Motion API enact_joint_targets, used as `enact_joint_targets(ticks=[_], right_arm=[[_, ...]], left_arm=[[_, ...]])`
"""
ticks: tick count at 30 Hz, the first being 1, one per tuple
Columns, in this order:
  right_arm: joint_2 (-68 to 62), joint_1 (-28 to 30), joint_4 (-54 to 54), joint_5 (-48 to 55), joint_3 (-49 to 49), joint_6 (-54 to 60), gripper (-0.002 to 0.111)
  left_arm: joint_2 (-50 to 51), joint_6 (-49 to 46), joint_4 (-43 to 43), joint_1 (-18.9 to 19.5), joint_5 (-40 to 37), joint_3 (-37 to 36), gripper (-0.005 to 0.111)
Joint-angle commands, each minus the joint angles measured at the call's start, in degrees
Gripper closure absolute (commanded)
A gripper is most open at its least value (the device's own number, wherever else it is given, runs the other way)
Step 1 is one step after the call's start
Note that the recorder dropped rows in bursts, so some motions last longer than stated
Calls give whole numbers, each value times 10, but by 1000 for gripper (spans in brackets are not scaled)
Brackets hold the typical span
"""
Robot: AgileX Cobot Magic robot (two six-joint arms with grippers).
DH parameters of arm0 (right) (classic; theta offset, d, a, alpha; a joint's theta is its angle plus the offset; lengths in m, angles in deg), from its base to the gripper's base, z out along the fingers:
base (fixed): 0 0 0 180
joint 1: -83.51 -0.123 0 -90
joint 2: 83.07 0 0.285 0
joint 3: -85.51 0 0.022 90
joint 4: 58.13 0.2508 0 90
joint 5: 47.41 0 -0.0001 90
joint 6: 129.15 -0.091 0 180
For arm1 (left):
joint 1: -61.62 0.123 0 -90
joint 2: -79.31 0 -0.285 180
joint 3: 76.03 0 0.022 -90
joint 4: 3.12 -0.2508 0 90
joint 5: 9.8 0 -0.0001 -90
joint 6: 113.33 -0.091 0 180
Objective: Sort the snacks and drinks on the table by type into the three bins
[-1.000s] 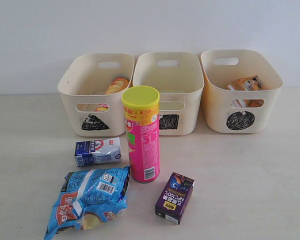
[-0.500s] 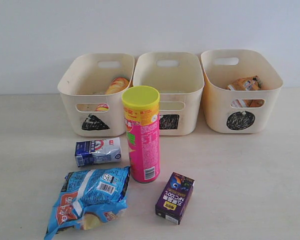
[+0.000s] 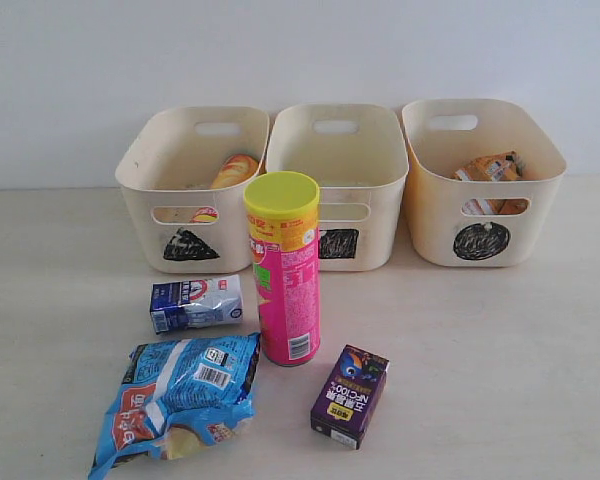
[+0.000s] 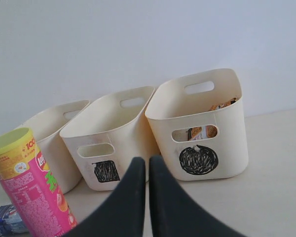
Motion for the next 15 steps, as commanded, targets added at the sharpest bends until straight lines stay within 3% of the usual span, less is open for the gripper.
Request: enact_joint_targets(ticks=[1,6,11,15], right_arm=[[1,3,-8,-1,-4,-2,108],[1,3,-9,-1,-4,-2,108],[1,3,-9,-1,-4,-2,108],[1,3,-8,-1,-4,-1,108]], left_arm=[[161,-6,-62,0,110,22,102],[323,-65,-88,-7,207,41,82],[434,-159,-86,-64,213,63,58],[500,-315,-29,-113,205,75,43]])
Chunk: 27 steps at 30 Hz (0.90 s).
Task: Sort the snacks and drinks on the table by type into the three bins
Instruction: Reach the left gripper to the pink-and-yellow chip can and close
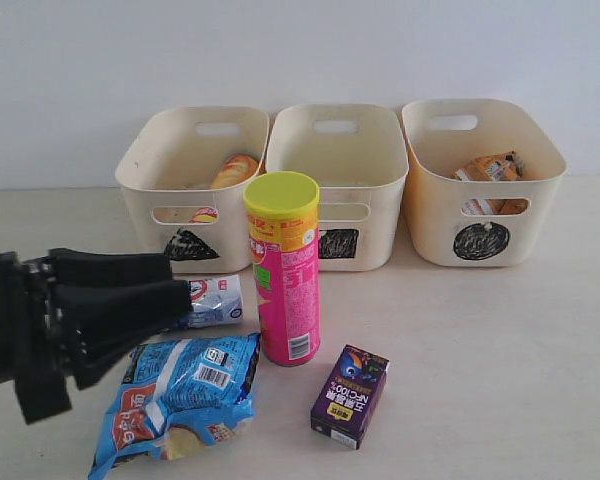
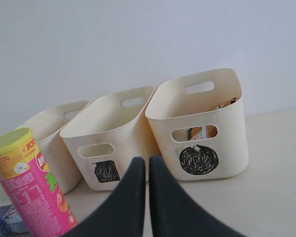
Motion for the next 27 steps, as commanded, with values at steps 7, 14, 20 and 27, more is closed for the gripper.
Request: enact_joint_targets(ticks=[7,14,20,27], right_arm=[[1,3,-8,-1,-4,0,108],[1,3,-8,-1,-4,1,108],[1,3,-8,-2,-4,1,108],[1,3,-8,-2,-4,1,108]], left_arm=[[139,-333,148,-70,4,21,25],[205,-333,170,-70,9,77,20],[262,-333,179,-70,7,127,20],[326,-333,174,-74,32,177,19]])
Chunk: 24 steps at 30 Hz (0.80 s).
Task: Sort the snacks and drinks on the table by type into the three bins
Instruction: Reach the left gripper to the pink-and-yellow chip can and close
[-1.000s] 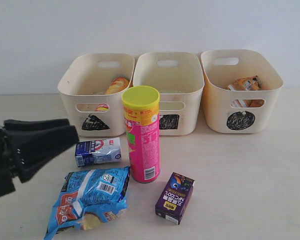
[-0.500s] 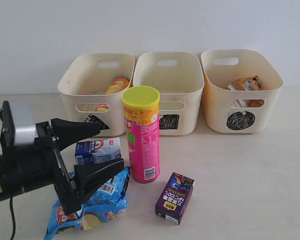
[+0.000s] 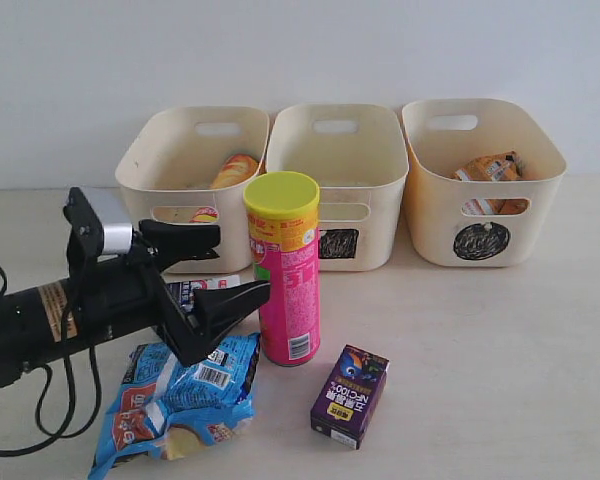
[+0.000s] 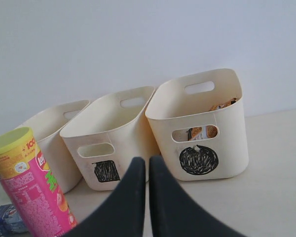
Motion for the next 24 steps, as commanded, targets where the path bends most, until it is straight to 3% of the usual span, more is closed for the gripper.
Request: enact_joint_targets(ticks=[1,21,24], right_arm=[[1,3,-7,-2,-4,1,108],[1,3,-7,-2,-4,1,108],[1,3,-7,-2,-4,1,108]], left_arm=[[38,-2,2,-10,24,31,19],[130,15,35,-60,24,135,20],[134,16,50,-63,-6,142,21]])
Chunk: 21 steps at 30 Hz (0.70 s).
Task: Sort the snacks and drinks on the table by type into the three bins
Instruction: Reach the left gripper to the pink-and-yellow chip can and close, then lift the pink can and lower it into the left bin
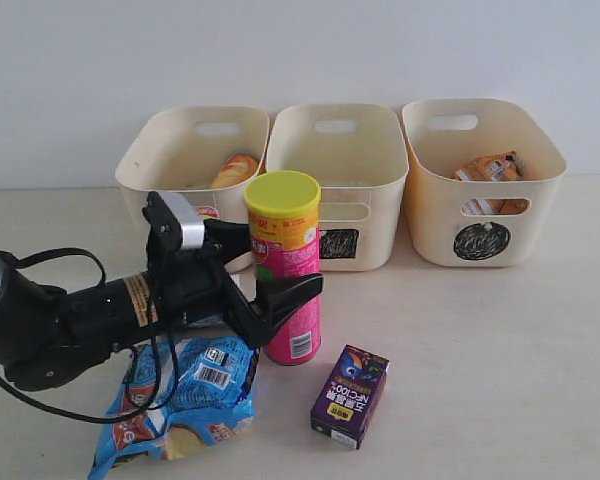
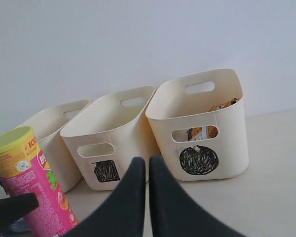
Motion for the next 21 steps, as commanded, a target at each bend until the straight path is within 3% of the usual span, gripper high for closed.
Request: enact_joint_targets(ticks=[1,3,6,7,10,11,17,21], right_arm=[[1,3,-5,-2,-4,1,108],[1,3,-5,-2,-4,1,108],[1,3,-5,-2,-4,1,108],[1,3,-5,-2,-4,1,108],[1,3,-5,-2,-4,1,108],[1,3,-5,-2,-4,1,108],[1,3,-5,-1,-4,-1,108],[1,3,-5,-1,-4,-1,108]], left_arm=[[5,12,21,-8,-37,13,23],[5,13,21,-8,-64,17,32],[5,18,18,-8,-62,17,54],[1,41,8,-8,-42,17,71],[-12,77,-23,-8,-7,17,98],[-18,82,-35,-8,0,17,103],[-110,163,-75,-8,-19,16,103],[-227,199,-79,-6,-146,16,103]])
